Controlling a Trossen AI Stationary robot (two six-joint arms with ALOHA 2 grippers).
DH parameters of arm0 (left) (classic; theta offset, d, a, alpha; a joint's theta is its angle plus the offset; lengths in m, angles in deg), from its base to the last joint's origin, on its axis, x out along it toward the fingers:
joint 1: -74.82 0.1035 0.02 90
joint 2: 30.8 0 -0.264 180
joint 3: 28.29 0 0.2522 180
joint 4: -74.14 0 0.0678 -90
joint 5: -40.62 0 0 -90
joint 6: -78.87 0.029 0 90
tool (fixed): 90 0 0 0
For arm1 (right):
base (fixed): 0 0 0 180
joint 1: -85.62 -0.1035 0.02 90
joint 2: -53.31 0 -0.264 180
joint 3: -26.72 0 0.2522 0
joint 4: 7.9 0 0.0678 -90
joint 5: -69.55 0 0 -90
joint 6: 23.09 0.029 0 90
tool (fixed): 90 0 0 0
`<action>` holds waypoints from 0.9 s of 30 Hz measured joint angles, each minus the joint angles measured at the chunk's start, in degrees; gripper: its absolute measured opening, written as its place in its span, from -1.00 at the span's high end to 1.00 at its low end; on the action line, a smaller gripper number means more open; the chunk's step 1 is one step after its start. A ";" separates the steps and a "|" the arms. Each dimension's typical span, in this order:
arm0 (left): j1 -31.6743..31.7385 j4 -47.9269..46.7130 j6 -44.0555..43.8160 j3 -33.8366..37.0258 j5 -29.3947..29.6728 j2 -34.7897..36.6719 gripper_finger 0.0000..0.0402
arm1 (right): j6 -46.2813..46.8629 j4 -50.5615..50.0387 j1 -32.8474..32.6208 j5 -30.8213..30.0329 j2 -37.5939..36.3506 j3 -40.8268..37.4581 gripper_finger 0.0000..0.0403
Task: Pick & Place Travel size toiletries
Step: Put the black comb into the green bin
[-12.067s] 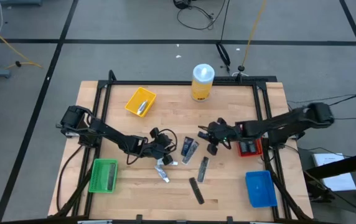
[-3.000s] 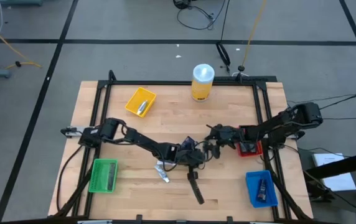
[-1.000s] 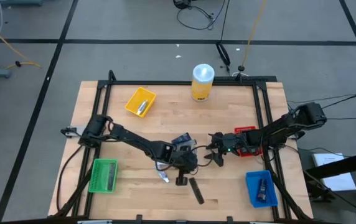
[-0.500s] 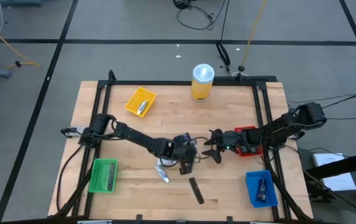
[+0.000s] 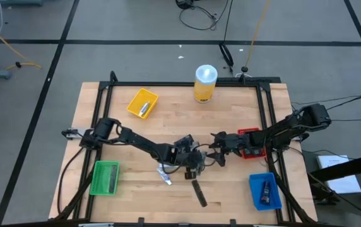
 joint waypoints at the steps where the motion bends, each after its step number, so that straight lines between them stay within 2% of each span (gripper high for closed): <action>1: -0.53 0.70 1.12 -0.03 -0.26 0.28 0.97 | 0.65 -0.79 0.04 -1.08 0.00 0.00 -0.32; 4: -1.73 1.87 3.63 -0.07 -3.97 0.25 0.99 | 1.48 -2.01 0.30 -3.50 0.13 -0.02 -0.32; 8: -2.10 3.08 3.28 -0.04 -10.48 -0.19 0.98 | 1.69 -1.21 0.90 -3.47 1.60 -0.02 -0.32; 16: 0.60 0.64 1.74 -0.11 -10.13 -1.67 0.99 | 2.84 7.52 2.50 2.52 8.04 0.12 -0.32; 21: 1.08 0.47 1.92 -0.20 -10.11 -2.03 0.96 | 3.30 9.46 3.31 6.14 9.92 0.15 -0.32; 27: 0.92 0.60 3.47 -0.20 -7.29 -2.42 0.99 | 5.19 9.03 3.52 10.73 9.99 0.15 -0.32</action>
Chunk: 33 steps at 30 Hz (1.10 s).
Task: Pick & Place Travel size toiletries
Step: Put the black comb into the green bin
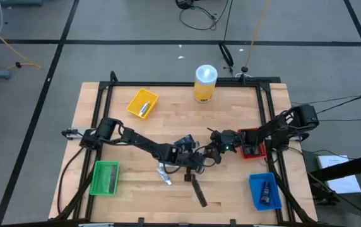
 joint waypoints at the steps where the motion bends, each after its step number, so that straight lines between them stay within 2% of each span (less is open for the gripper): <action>1: -0.02 -0.10 0.00 0.00 -0.03 0.00 0.98 | 0.58 -0.08 0.00 0.62 0.00 -0.02 -0.32; 6: -0.03 -0.13 0.81 0.00 1.75 0.01 0.95 | 1.74 -0.60 0.00 2.75 0.04 -0.02 -0.32; 11: -0.52 -0.34 1.68 0.00 4.29 0.02 0.98 | 1.52 -0.65 -0.07 10.09 -0.13 -0.08 -0.32; 15: -1.11 -0.27 2.45 0.14 9.39 0.36 0.95 | 1.83 -0.54 0.02 10.54 -0.13 -0.08 -0.32; 18: -2.14 -1.39 2.89 0.28 10.00 2.08 0.98 | 2.30 -0.47 0.38 10.73 -0.11 -0.08 -0.32; 22: -4.19 -4.80 2.64 0.10 9.14 6.37 0.97 | 2.49 -0.03 0.63 10.53 -0.11 -0.13 -0.32; 26: -5.75 -15.70 -1.69 0.19 5.99 8.33 0.95 | 2.50 0.25 0.63 10.13 -0.09 -0.13 -0.32; 30: -5.64 -23.24 -6.99 0.18 0.09 8.36 0.99 | 2.47 0.87 0.63 9.55 -0.07 -0.13 -0.32; 33: -5.05 -24.57 -8.71 0.17 -0.36 6.39 0.97 | 2.47 1.55 0.63 9.43 -0.07 -0.13 -0.32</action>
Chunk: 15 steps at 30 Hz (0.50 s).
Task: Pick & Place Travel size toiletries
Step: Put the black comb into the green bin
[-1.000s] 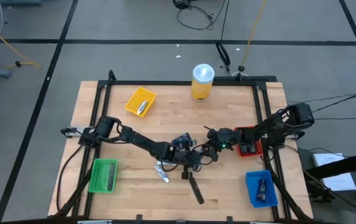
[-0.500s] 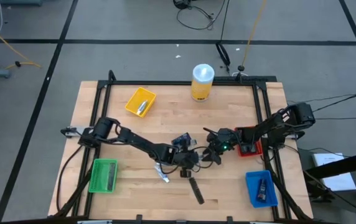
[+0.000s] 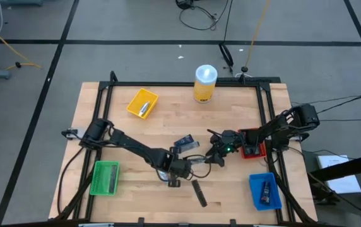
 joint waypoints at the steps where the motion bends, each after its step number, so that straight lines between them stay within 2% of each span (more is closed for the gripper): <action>1: 0.27 0.54 -0.13 -0.02 -0.13 -0.28 0.98 | 0.03 0.13 0.00 -0.01 0.00 0.00 -0.32; 15: 2.66 6.88 2.25 -0.21 0.15 -2.90 0.97 | -0.18 -0.66 -0.03 1.09 0.00 -0.04 -0.32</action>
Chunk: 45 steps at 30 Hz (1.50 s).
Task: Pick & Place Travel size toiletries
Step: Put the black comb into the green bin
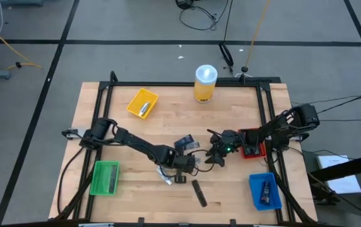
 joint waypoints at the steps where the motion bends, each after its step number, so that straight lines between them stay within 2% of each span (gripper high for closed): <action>1: -0.06 0.06 0.25 0.02 0.13 -0.06 0.98 | 0.00 -0.05 0.01 0.39 0.00 0.00 -0.32; 6: -0.14 0.88 0.36 0.06 0.49 0.21 0.97 | -0.03 0.83 0.28 0.36 0.00 0.00 -0.32; 11: -1.87 -1.27 -0.21 0.44 2.53 4.76 0.99 | 0.13 0.85 0.82 -0.06 0.00 0.00 -0.32; 15: -2.59 -11.12 -9.42 0.09 6.42 9.51 0.97 | 0.32 0.84 0.82 -1.28 0.00 0.00 -0.32; 18: -2.16 -20.61 -16.48 0.33 7.92 9.61 0.98 | 0.21 0.84 0.35 -1.26 0.00 0.00 -0.32; 21: -1.34 -22.80 -20.43 0.66 8.17 8.97 0.99 | 0.15 1.00 -0.14 -1.60 0.02 0.00 -0.32; 25: 0.29 -19.06 -19.22 3.34 7.30 6.89 0.97 | 0.10 0.84 -0.77 -2.94 0.02 0.00 -0.32; 28: 1.24 -13.72 -16.73 5.09 4.67 6.81 0.99 | 0.18 0.79 -0.77 -2.76 0.02 0.00 -0.32; 38: 2.72 3.68 -14.21 9.52 1.86 6.93 0.97 | 1.47 -1.13 -1.84 -2.94 0.02 0.00 -0.32; 45: 2.80 10.18 -12.15 9.66 2.76 6.81 0.97 | 1.54 -2.75 -1.35 -0.92 -1.63 0.00 -0.32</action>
